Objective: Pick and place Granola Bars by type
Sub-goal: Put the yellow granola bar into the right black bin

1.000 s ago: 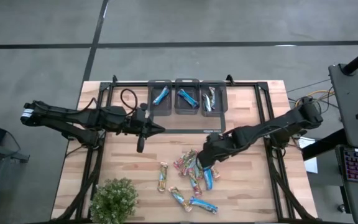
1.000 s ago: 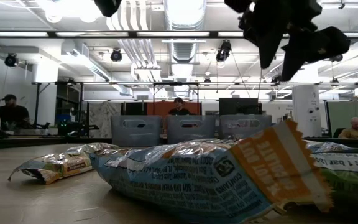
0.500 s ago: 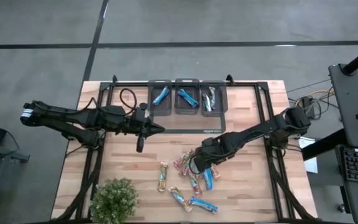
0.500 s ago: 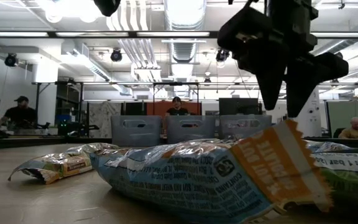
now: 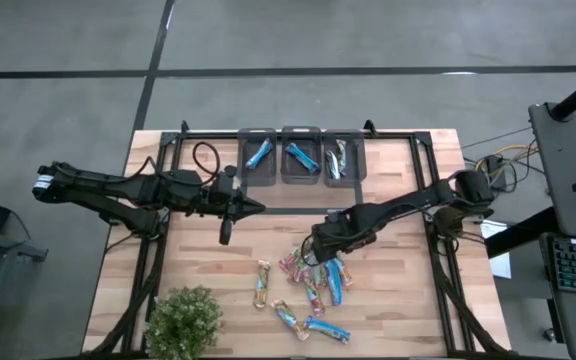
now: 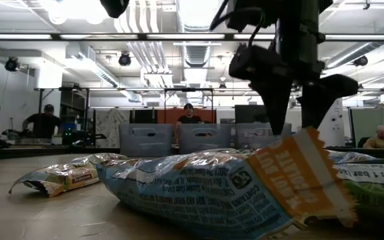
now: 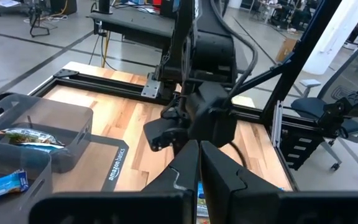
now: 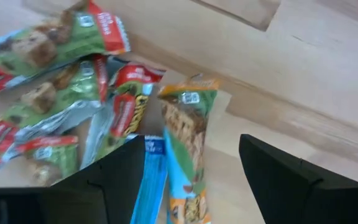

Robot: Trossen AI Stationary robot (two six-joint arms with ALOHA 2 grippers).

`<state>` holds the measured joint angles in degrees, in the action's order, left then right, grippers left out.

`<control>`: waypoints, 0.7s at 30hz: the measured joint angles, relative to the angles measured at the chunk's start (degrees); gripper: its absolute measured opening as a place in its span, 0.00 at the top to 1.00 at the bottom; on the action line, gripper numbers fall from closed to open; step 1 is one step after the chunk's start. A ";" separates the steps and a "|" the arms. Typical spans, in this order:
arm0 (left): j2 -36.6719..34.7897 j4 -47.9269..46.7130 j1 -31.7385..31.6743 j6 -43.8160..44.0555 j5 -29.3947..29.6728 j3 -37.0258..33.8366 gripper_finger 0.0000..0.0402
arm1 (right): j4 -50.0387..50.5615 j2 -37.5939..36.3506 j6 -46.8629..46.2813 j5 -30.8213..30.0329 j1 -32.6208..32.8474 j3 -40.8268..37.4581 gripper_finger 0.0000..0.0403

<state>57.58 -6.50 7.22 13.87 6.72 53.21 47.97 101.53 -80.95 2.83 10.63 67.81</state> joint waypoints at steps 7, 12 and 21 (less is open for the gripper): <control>0.00 0.00 0.00 0.07 0.00 0.00 1.00 | -0.18 2.13 0.11 0.09 0.07 -0.39 0.39; 0.00 0.00 0.00 0.05 0.00 0.00 1.00 | -0.43 2.57 0.13 0.14 0.09 -0.48 0.39; 0.00 0.00 0.00 0.04 0.00 0.01 1.00 | -2.69 4.42 1.54 0.41 0.09 -0.46 0.39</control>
<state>57.58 -6.50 7.22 13.91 6.72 53.22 45.28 105.94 -79.40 3.24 10.72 67.35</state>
